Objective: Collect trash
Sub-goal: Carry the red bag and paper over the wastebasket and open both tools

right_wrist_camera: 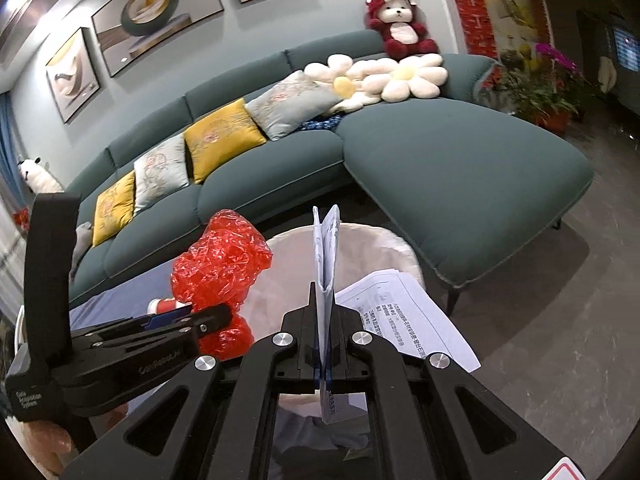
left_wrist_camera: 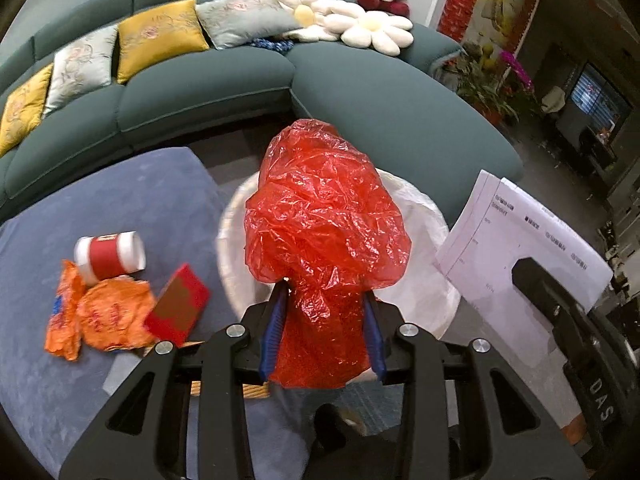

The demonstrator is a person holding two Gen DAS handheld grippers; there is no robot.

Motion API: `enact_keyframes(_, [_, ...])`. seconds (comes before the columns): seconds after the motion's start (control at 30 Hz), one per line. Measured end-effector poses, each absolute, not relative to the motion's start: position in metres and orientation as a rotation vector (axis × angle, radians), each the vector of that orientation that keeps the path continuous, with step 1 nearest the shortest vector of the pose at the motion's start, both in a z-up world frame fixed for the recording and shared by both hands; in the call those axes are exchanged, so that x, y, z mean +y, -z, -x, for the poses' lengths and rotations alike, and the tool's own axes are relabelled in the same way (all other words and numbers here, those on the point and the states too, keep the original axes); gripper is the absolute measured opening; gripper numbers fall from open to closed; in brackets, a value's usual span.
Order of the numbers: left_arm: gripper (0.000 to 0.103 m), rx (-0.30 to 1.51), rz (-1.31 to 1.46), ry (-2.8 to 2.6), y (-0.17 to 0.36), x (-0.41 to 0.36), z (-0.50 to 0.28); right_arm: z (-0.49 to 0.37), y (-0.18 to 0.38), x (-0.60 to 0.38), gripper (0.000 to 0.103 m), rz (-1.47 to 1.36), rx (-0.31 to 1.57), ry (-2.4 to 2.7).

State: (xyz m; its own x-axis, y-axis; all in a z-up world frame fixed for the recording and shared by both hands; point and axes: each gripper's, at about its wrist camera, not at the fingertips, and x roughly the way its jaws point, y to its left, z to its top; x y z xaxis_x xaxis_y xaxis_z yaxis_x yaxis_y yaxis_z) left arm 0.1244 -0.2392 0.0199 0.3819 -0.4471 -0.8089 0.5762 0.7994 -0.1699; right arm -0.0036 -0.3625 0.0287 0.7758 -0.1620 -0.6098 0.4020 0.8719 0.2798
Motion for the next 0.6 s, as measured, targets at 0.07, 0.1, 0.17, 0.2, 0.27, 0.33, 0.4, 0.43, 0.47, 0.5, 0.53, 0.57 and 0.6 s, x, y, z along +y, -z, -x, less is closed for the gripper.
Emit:
enact_keyframes(0.07, [0.042, 0.992, -0.14, 0.651, -0.017, -0.245, -0.128, 0.001, -0.026, -0.368, 0.002, -0.419, 0.615, 0.32])
enact_keyframes(0.1, [0.05, 0.988, -0.139, 0.645, -0.017, -0.247, -0.129, 0.0, -0.026, -0.37, 0.002, -0.419, 0.615, 0.32])
enact_keyframes(0.17, [0.062, 0.964, -0.15, 0.612, -0.016, -0.248, -0.13, -0.005, -0.025, -0.372, 0.002, -0.419, 0.615, 0.318])
enact_keyframes(0.2, [0.068, 0.955, -0.151, 0.6, -0.017, -0.247, -0.13, -0.007, -0.025, -0.372, 0.002, -0.419, 0.614, 0.315])
enact_keyframes(0.27, [0.072, 0.948, -0.145, 0.579, -0.017, -0.244, -0.132, -0.011, -0.025, -0.372, 0.002, -0.418, 0.613, 0.307])
enact_keyframes(0.33, [0.072, 0.952, -0.135, 0.562, -0.018, -0.24, -0.135, -0.016, -0.026, -0.368, 0.002, -0.412, 0.612, 0.296])
enact_keyframes(0.4, [0.072, 0.954, -0.132, 0.544, -0.017, -0.234, -0.137, -0.02, -0.026, -0.366, 0.002, -0.406, 0.61, 0.287])
enact_keyframes(0.43, [0.072, 0.953, -0.13, 0.538, -0.018, -0.231, -0.139, -0.023, -0.027, -0.364, 0.002, -0.403, 0.609, 0.28])
enact_keyframes(0.47, [0.072, 0.95, -0.128, 0.531, -0.018, -0.228, -0.139, -0.024, -0.028, -0.364, 0.002, -0.401, 0.608, 0.275])
enact_keyframes(0.5, [0.072, 0.947, -0.127, 0.522, -0.018, -0.225, -0.139, -0.026, -0.028, -0.362, 0.002, -0.399, 0.607, 0.272])
enact_keyframes(0.53, [0.072, 0.946, -0.123, 0.519, -0.019, -0.221, -0.14, -0.028, -0.029, -0.36, 0.002, -0.396, 0.606, 0.266])
enact_keyframes(0.57, [0.072, 0.948, -0.12, 0.515, -0.02, -0.217, -0.142, -0.03, -0.029, -0.358, 0.002, -0.393, 0.606, 0.262])
enact_keyframes(0.6, [0.072, 0.95, -0.117, 0.511, -0.02, -0.214, -0.143, -0.032, -0.03, -0.357, 0.002, -0.39, 0.607, 0.26])
